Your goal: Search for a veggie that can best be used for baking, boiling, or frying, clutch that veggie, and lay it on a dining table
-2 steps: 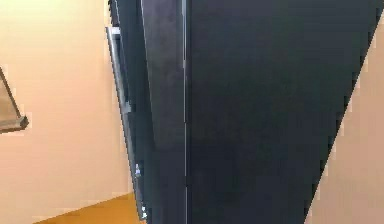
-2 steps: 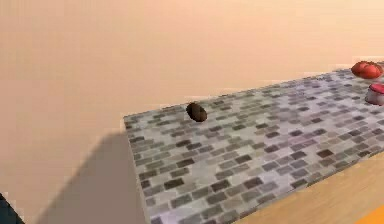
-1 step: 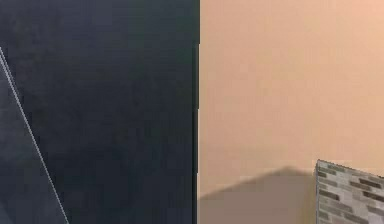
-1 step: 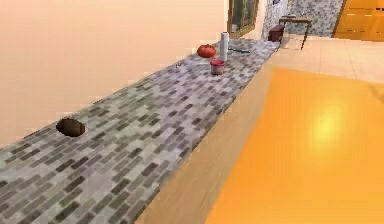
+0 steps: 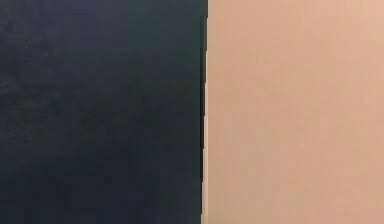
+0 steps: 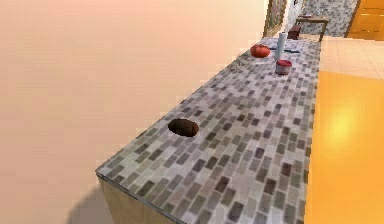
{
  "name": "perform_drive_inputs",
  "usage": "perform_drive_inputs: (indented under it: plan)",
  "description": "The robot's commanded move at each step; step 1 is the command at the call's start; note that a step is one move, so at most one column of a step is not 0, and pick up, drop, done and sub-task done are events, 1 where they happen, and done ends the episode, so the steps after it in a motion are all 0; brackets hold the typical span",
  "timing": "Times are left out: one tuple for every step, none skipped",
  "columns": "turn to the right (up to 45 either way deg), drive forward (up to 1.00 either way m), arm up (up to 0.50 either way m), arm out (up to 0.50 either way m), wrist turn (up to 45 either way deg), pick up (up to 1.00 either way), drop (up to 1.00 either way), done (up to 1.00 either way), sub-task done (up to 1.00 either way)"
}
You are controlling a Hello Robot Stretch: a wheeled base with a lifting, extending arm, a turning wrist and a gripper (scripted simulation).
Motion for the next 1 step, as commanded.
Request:
perform_drive_inputs:
  plan:
    - [0.0, 0.0, 0.5, 0.0, 0.0, 0.0, 0.0, 0.0, 0.0]
